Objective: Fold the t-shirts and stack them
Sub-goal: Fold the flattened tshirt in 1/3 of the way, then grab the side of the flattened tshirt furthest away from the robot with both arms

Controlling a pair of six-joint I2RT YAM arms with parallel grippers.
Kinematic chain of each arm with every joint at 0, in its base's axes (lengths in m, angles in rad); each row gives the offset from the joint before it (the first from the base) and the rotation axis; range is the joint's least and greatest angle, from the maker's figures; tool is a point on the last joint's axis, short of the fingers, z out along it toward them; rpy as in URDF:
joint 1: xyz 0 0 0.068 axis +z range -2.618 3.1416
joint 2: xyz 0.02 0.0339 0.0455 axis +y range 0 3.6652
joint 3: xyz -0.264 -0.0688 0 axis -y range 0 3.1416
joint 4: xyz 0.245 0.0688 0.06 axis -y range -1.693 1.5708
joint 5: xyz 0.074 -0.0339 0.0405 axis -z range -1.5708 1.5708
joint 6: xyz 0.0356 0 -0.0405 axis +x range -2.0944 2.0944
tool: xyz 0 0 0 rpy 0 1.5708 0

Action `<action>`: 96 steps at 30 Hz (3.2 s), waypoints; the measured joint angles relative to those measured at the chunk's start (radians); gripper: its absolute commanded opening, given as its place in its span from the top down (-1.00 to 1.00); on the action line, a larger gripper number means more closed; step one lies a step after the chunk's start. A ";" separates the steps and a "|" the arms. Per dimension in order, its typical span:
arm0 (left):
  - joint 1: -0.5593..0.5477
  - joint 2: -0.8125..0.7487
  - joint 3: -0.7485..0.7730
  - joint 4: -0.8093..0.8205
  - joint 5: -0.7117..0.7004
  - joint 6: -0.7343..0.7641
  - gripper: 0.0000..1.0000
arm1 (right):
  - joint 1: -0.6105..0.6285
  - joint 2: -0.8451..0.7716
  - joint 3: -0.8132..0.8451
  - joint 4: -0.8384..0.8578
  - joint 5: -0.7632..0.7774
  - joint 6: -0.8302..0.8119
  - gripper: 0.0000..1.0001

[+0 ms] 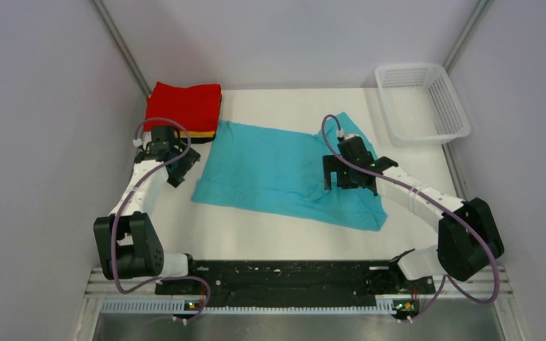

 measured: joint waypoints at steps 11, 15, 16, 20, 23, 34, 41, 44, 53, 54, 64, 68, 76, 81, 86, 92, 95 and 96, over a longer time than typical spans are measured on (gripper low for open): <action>-0.015 -0.019 -0.112 0.003 0.058 0.039 -0.63 | 0.017 0.001 -0.221 0.298 -0.455 0.066 -0.97; -0.015 -0.055 -0.137 0.003 0.046 0.050 -0.64 | 0.037 0.071 -0.215 0.377 -0.488 0.090 -0.97; -0.015 -0.063 -0.144 0.002 0.043 0.053 -0.64 | 0.042 0.093 -0.209 0.389 -0.490 0.095 -0.97; -0.015 -0.081 -0.152 -0.005 0.033 0.061 -0.64 | 0.050 0.167 -0.140 0.427 -0.480 0.110 -0.97; -0.015 -0.084 -0.155 -0.005 0.033 0.064 -0.64 | 0.064 0.208 -0.107 0.457 -0.428 0.123 -0.98; -0.015 -0.095 -0.161 -0.006 0.041 0.077 -0.64 | 0.140 0.327 0.060 0.539 -0.296 0.158 -0.97; -0.016 -0.095 -0.161 -0.006 0.062 0.085 -0.64 | 0.146 0.322 0.179 0.335 -0.096 0.124 -0.97; -0.020 -0.094 -0.158 -0.005 0.073 0.086 -0.64 | 0.146 0.285 0.125 0.261 -0.063 0.123 -0.97; -0.195 0.049 -0.020 0.074 0.153 0.085 -0.64 | 0.130 -0.044 -0.221 0.221 -0.107 0.134 -0.97; -0.221 0.087 0.002 0.100 0.172 0.086 -0.63 | 0.118 -0.050 -0.237 0.237 -0.130 0.134 -0.97; -0.253 0.325 0.037 0.165 0.203 0.087 -0.62 | -0.034 -0.146 -0.394 0.315 -0.277 0.157 -0.97; -0.252 0.329 0.006 0.191 0.198 0.086 -0.59 | -0.067 -0.221 -0.450 0.307 -0.292 0.170 -0.98; -0.253 0.189 -0.177 0.300 0.209 0.068 -0.59 | -0.157 -0.332 -0.484 0.181 -0.294 0.233 -0.97; -0.280 -0.010 -0.376 0.333 0.221 0.019 -0.59 | -0.201 -0.370 -0.490 0.112 -0.278 0.264 -0.97; -0.332 -0.180 -0.512 0.340 0.220 -0.052 -0.60 | -0.204 -0.386 -0.491 0.080 -0.259 0.293 -0.97; -0.367 -0.344 -0.602 0.281 0.220 -0.116 -0.59 | -0.204 -0.467 -0.527 0.039 -0.230 0.362 -0.97; -0.372 -0.387 -0.617 0.242 0.220 -0.129 -0.61 | -0.204 -0.534 -0.552 0.006 -0.220 0.401 -0.97; -0.373 -0.395 -0.620 0.235 0.220 -0.131 -0.61 | -0.205 -0.558 -0.560 -0.011 -0.216 0.417 -0.97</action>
